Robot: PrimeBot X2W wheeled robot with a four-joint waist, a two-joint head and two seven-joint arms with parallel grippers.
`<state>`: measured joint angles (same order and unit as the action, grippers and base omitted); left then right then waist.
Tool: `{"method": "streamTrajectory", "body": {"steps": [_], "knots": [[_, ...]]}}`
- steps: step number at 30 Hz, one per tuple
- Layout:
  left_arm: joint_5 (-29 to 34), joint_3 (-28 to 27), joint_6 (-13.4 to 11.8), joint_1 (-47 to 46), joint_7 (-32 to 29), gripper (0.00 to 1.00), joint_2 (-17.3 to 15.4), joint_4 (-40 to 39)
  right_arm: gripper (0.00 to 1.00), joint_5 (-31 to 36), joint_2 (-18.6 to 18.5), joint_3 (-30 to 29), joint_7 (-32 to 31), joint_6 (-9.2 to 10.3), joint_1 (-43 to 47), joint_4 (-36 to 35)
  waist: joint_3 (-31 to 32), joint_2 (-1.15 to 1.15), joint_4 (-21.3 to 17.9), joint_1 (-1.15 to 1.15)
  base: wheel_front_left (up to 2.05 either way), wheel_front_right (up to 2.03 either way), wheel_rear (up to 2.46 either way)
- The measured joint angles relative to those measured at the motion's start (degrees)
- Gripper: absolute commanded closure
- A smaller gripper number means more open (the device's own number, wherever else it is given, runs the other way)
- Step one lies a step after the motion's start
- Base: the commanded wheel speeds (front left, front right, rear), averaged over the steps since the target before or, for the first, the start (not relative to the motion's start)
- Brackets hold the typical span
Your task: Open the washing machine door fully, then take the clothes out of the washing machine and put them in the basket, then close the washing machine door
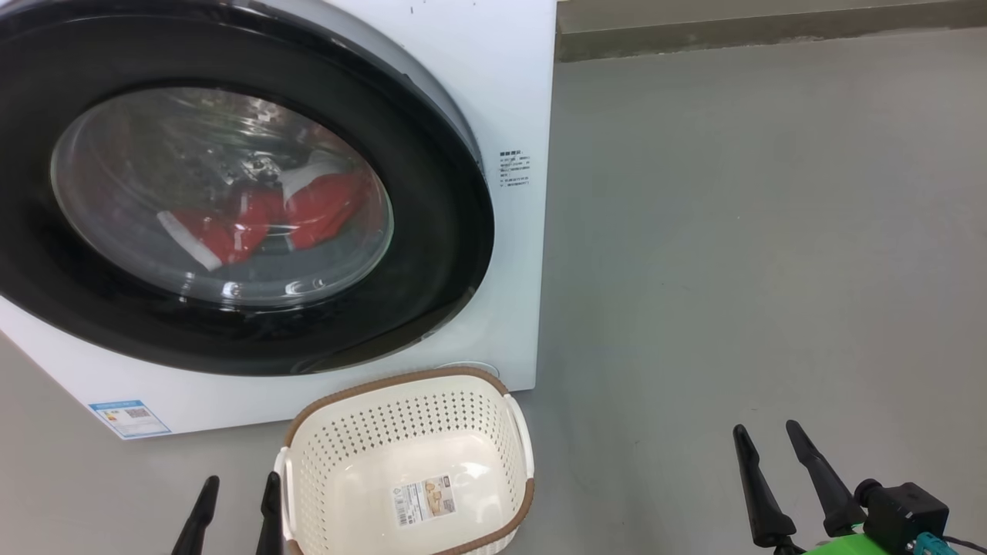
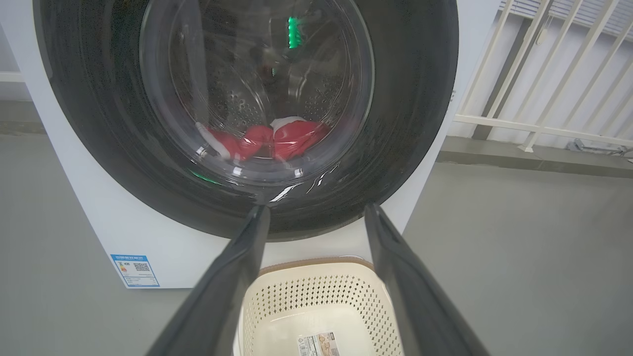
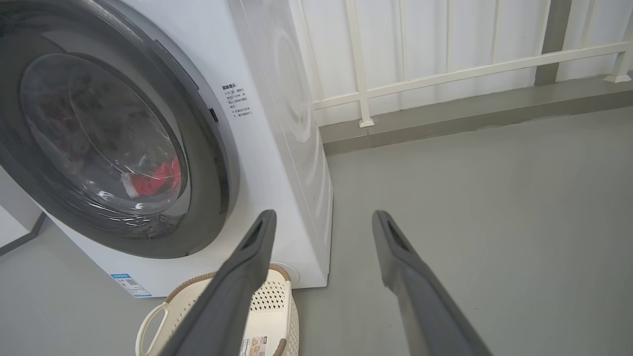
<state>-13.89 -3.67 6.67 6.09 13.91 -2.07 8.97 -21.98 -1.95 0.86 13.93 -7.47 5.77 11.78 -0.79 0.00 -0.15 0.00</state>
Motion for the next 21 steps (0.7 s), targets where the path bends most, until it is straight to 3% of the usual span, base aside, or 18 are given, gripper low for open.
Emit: {"method": "streamTrajectory", "body": {"steps": [15, 17, 18, 21], "knots": [[0.6, -0.6, 0.4, 0.0, 0.4, 0.00, -0.1, 0.0, 0.00, 0.0, -0.1, 0.0, 0.4, 0.00, 0.0, -0.2, -0.1, 0.00, -0.4, 0.00, 0.00, 0.00, 0.00], [0.6, -0.5, 0.4, 0.0, 0.4, 0.00, -0.1, 0.0, 0.75, -1.2, -0.1, 0.0, 0.4, 0.00, 0.0, -0.5, -0.1, 0.00, -0.4, 0.00, 0.00, 0.00, 0.00], [0.6, -0.5, 0.4, 0.0, 0.4, 0.00, -0.1, 0.0, 1.00, -1.3, -0.1, 0.1, 0.4, 0.00, 0.0, -0.7, -0.2, 0.00, -0.3, 0.00, 0.00, 0.00, 0.00], [0.5, -0.4, 0.4, 0.0, 0.4, 0.00, -0.1, 0.0, 1.00, -2.5, -0.1, 0.7, 0.5, 0.00, -0.2, -1.1, -0.4, 0.00, -0.1, 0.00, 0.00, 0.00, 0.00]]}}
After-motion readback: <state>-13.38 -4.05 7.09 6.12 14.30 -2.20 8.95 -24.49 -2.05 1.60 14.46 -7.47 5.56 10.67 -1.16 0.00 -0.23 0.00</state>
